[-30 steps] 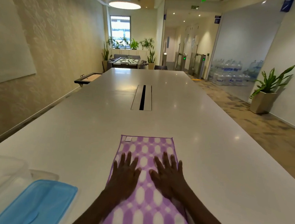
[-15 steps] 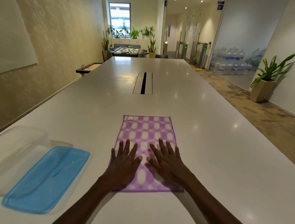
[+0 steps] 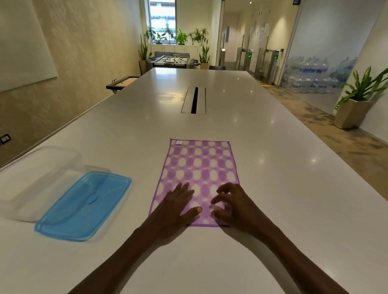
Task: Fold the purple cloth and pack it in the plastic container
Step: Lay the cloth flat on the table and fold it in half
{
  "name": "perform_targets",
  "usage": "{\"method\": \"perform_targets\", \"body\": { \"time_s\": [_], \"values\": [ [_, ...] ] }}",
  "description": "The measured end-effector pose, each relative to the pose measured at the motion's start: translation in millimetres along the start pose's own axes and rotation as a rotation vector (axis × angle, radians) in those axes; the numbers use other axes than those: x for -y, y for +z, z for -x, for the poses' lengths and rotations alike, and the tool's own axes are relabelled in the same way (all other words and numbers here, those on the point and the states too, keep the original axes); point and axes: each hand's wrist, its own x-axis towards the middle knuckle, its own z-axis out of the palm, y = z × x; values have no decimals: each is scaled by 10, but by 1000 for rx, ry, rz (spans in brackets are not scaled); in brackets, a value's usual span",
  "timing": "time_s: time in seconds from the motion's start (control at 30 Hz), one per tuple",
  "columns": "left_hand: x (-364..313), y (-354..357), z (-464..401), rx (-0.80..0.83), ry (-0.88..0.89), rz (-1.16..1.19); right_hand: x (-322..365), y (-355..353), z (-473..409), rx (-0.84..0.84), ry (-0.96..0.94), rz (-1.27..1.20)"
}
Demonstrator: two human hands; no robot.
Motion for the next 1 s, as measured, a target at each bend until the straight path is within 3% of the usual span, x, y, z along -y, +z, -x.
{"method": "perform_targets", "body": {
  "time_s": [0.13,0.4,0.57,0.77,1.0],
  "values": [
    [-74,54,106,10,41,131,96,-44,95,152,-64,-35],
    [-126,95,146,-1,109,94,179,18,115,142,-79,102],
    [-203,100,121,-58,137,42,151,4,63,190,-43,11],
    [-249,132,67,-115,258,-66,145,7,105,145,-40,-24],
    [-312,131,31,-112,190,14,268,84,182,-13,-83,57]
  ]
}}
